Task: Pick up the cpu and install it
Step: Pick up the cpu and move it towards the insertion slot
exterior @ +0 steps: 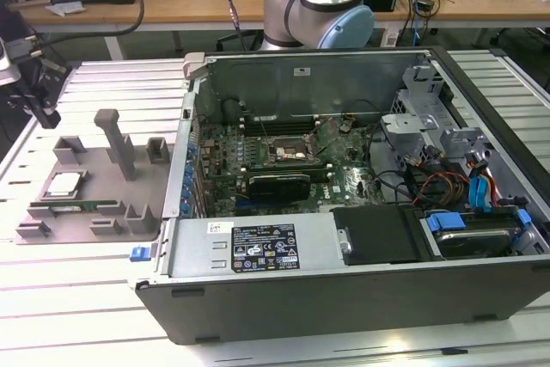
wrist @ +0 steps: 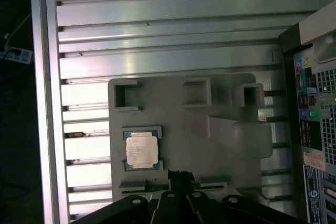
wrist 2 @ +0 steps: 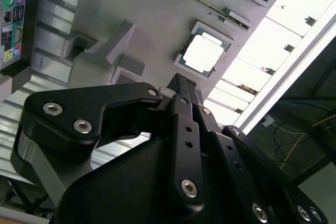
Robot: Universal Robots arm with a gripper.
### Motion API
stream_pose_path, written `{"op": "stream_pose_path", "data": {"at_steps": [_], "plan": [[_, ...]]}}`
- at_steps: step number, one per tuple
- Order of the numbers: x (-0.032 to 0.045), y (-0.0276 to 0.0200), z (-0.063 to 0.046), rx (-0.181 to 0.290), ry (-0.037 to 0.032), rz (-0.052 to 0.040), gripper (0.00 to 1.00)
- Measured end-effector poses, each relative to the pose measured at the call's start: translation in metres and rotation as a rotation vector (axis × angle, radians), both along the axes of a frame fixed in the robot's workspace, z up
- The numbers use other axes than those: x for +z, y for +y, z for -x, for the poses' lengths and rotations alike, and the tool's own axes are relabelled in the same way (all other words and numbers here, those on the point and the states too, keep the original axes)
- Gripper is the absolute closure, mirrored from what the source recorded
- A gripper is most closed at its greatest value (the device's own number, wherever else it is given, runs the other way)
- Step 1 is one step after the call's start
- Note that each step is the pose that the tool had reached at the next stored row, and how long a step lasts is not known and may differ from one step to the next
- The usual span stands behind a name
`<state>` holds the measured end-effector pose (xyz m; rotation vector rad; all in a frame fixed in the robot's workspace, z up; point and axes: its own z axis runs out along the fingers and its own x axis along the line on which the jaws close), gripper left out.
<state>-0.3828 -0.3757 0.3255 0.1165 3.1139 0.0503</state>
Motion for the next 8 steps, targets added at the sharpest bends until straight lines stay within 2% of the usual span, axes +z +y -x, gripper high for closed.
{"op": "stream_pose_path", "data": {"at_steps": [8], "plan": [[-0.0016,0.0,0.003,0.0,-0.0001,-0.0001,0.89]]}}
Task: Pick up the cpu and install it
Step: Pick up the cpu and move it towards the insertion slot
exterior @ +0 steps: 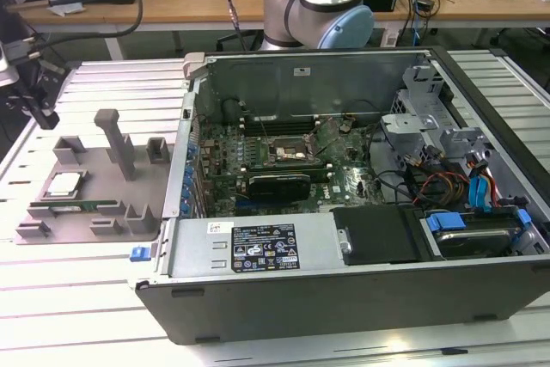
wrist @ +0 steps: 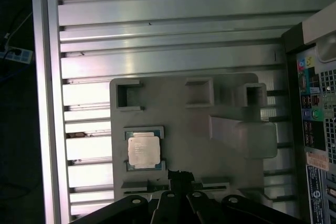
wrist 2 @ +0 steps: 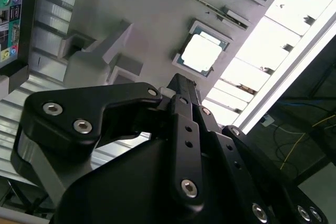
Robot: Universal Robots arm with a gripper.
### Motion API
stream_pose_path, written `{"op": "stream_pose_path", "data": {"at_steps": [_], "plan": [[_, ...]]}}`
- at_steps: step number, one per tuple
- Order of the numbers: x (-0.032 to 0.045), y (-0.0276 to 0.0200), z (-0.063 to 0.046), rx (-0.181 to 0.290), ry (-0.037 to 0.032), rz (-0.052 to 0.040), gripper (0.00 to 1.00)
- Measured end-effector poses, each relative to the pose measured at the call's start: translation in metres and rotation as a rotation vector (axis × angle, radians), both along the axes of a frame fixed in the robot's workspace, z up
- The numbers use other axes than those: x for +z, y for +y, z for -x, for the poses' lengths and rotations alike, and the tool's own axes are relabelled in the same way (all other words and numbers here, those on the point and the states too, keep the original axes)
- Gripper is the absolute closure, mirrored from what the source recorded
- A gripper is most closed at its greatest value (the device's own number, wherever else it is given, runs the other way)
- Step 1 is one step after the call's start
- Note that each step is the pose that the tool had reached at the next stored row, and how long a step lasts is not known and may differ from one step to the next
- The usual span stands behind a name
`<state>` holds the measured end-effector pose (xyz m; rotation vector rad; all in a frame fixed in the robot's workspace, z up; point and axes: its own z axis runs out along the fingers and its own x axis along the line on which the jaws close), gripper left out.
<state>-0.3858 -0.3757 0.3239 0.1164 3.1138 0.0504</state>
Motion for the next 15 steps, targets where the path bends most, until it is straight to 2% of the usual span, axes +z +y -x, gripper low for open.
{"op": "stream_pose_path", "data": {"at_steps": [15], "plan": [[-0.0027,0.0,0.0044,0.0,-0.0001,-0.0001,0.89]]}}
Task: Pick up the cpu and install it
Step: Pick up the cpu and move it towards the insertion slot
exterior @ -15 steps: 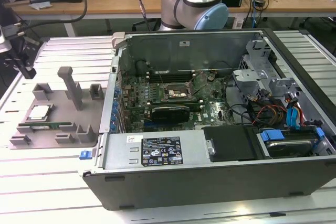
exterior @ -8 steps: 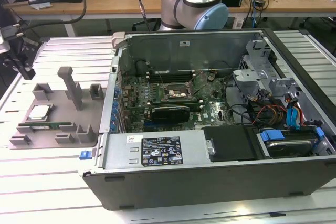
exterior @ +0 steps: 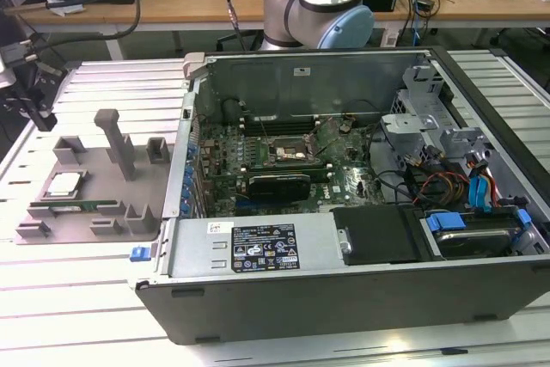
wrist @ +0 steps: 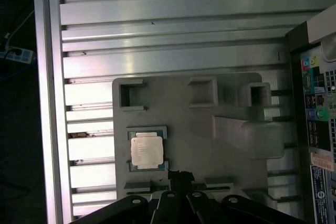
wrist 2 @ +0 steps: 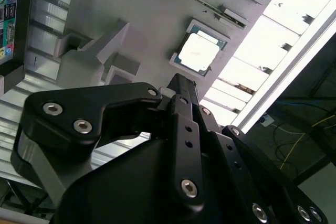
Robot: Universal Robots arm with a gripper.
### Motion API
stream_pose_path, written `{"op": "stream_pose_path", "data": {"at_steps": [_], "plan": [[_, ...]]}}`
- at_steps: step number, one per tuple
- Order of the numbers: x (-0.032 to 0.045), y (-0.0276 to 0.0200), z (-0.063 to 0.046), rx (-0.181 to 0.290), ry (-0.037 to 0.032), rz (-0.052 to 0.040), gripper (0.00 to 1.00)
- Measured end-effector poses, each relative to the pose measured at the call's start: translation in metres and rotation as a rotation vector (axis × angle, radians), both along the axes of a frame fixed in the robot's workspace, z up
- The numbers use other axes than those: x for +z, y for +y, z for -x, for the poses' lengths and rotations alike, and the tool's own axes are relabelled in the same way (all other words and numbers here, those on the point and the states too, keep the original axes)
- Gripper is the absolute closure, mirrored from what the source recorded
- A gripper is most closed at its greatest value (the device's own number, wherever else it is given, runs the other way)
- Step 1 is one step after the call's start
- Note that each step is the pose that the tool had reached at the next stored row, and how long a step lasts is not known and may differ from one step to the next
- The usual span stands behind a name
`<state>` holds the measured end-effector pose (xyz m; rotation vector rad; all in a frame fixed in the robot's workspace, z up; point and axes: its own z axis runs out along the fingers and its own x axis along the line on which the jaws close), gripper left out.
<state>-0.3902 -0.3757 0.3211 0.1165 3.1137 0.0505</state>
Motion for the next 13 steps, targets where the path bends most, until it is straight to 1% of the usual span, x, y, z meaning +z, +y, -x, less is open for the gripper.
{"op": "stream_pose_path", "data": {"at_steps": [3,6,8,13], "plan": [[-0.001,0.0,0.001,0.0,0.0,0.0,0.89],[-0.0085,0.0,0.004,0.0,0.0001,0.0,0.89],[-0.0153,0.0,0.006,0.0,0.0001,0.0,0.89],[-0.0235,0.0,0.009,0.0,0.0,0.0,0.89]]}}
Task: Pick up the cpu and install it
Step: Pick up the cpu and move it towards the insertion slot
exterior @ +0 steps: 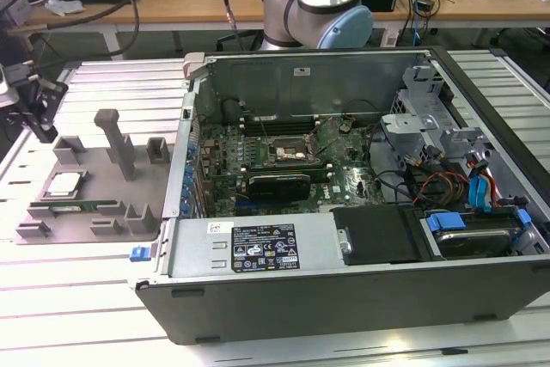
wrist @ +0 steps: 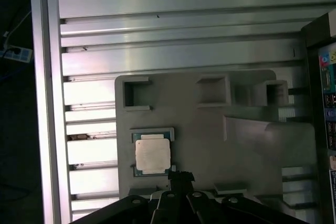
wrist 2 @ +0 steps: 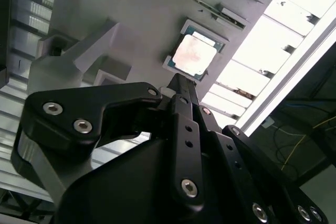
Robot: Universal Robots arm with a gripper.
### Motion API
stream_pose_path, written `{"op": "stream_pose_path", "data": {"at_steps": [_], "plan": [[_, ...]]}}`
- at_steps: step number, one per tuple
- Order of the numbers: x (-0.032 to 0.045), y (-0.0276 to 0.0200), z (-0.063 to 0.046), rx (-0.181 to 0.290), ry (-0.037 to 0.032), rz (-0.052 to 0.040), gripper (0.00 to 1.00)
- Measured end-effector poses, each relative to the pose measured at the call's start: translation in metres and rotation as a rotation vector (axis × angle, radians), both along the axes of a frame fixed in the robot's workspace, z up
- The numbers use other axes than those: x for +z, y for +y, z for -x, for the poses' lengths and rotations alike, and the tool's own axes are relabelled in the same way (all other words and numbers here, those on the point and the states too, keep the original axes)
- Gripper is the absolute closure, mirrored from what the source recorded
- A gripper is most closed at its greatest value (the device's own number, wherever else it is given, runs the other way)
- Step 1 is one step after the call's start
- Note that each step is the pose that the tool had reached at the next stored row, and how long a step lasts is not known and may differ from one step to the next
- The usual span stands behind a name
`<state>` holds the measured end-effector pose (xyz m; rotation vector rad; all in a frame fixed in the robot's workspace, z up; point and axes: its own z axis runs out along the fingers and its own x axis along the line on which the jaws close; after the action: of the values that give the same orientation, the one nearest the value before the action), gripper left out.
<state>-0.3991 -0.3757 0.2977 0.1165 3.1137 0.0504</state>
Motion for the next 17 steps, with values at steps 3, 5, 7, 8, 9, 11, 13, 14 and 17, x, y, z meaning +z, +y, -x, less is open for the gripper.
{"op": "stream_pose_path", "data": {"at_steps": [3,5,7,8,9,11,13,14,17], "plan": [[-0.0059,0.0,0.002,0.0,0.0,0.0,0.89],[-0.0094,0.0,0.004,0.0,0.0,-0.0001,0.89],[-0.0119,0.0,0.005,0.0,0.0001,0.0,0.89],[-0.013,0.0,0.005,0.0,-0.0001,0.0,0.89],[-0.0145,0.0,0.005,0.0,0.0,-0.0001,0.89],[-0.0177,0.0,0.006,0.0,-0.0001,-0.0001,0.89],[-0.0219,0.0,0.006,0.0,0.0,0.0,0.89],[-0.0238,0.0,0.007,0.0,0.0,0.0,0.89],[-0.0294,0.0,0.008,0.0,0.0001,0.0,0.89]]}}
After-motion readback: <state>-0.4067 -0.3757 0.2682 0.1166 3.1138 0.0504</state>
